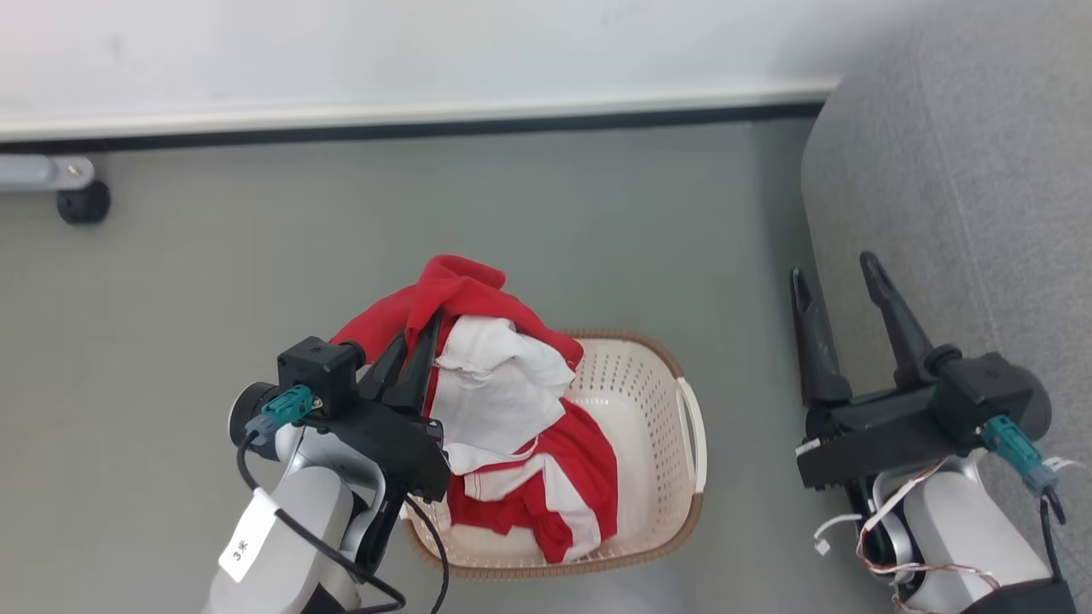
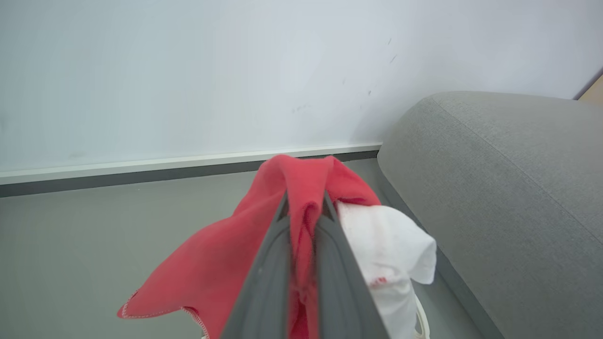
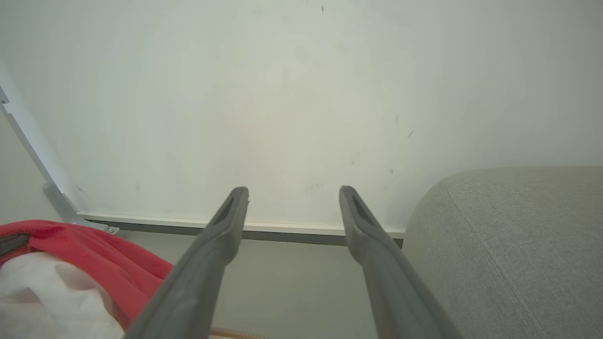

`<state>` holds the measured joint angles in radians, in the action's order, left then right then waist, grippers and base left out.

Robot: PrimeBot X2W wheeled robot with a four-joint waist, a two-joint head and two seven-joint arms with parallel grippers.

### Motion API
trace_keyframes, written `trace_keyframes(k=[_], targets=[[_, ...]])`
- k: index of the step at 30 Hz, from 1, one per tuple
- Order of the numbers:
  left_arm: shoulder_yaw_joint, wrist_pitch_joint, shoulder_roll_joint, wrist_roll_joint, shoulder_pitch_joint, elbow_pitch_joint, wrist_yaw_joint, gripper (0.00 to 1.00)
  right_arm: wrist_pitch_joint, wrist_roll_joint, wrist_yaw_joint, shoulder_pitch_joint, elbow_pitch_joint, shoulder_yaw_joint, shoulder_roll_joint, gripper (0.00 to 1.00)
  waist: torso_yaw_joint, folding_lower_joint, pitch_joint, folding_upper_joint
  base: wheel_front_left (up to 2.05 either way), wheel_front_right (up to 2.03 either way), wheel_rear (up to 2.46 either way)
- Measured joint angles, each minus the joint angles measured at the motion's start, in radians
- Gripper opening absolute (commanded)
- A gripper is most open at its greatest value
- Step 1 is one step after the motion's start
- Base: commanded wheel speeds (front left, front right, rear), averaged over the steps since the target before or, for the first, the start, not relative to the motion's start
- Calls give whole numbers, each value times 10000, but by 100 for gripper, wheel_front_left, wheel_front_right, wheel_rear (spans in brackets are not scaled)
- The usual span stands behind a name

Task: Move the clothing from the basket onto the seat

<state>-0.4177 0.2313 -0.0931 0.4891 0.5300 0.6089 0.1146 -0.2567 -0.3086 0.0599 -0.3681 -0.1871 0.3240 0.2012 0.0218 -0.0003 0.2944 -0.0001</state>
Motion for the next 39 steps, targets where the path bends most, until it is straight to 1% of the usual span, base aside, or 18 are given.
trace_keyframes(k=[4,24,33,39], targets=[[58,10,-21,-2,-128,-449,-50,0,2,-21,-71,292,-54,40,-13,100,58,0,-472,0,0,0,0],[-121,113,-148,-232,-1300,-2594,-405,0,184,-316,-75,1621,-65,161,-23,100,77,2,-2257,1,0,0,0],[-224,84,-274,-447,-1795,-3701,-623,0,364,-525,-73,2188,167,257,-46,100,6,1,-2820,0,0,0,0],[-288,-105,-330,-449,-1952,-4337,-717,0,454,-581,-73,2377,360,313,-52,100,-63,3,-2958,1,0,0,0]])
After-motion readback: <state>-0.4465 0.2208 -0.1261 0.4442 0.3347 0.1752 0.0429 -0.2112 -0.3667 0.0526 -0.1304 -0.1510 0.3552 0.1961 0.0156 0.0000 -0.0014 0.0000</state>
